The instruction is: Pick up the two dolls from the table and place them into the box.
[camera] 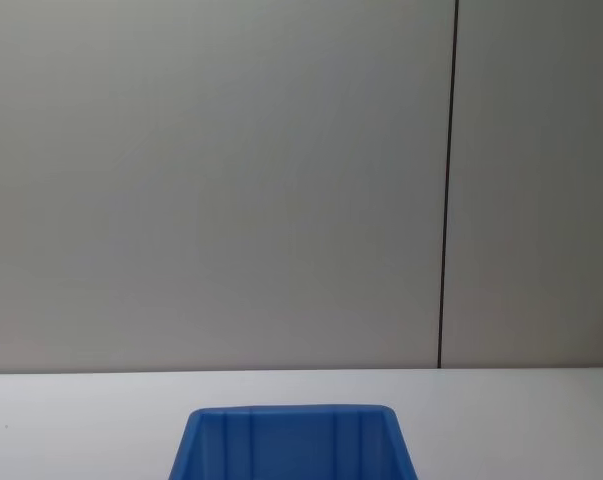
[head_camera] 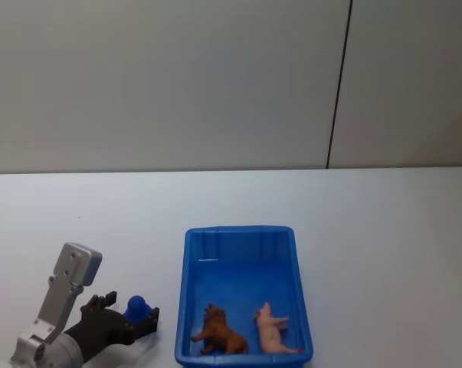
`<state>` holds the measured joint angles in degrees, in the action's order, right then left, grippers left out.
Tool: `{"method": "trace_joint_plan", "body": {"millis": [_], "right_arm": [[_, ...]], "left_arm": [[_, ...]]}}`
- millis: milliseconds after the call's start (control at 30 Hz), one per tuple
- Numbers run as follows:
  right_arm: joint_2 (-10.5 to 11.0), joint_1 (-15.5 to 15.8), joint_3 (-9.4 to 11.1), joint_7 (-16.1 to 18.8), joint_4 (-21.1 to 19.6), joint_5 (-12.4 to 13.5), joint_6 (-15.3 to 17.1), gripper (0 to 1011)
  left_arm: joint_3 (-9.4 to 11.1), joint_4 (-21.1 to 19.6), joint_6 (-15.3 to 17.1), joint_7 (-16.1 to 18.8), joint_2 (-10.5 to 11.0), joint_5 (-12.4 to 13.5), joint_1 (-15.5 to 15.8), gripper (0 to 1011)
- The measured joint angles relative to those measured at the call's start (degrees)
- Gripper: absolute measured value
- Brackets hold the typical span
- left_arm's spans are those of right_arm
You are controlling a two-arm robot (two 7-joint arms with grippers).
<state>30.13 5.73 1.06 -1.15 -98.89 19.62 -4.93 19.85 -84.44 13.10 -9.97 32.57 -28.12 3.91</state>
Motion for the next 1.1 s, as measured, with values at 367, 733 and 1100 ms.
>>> {"method": "trace_joint_plan", "body": {"millis": [367,733,1100], "right_arm": [[0.0,0.1,0.0,-0.1,0.0,0.0,-0.1,1001],[0.0,0.1,0.0,-0.1,0.0,0.0,-0.1,1001],[0.0,0.1,0.0,-0.1,0.0,0.0,-0.1,1001]], "left_arm": [[0.2,3.9,0.1,-3.9,-1.2,0.6,1.9,1001],[0.1,5.2,0.7,-5.6,-1.5,0.7,2.5,1000],[0.1,5.7,1.1,-6.2,-1.6,0.8,2.7,919]]}}
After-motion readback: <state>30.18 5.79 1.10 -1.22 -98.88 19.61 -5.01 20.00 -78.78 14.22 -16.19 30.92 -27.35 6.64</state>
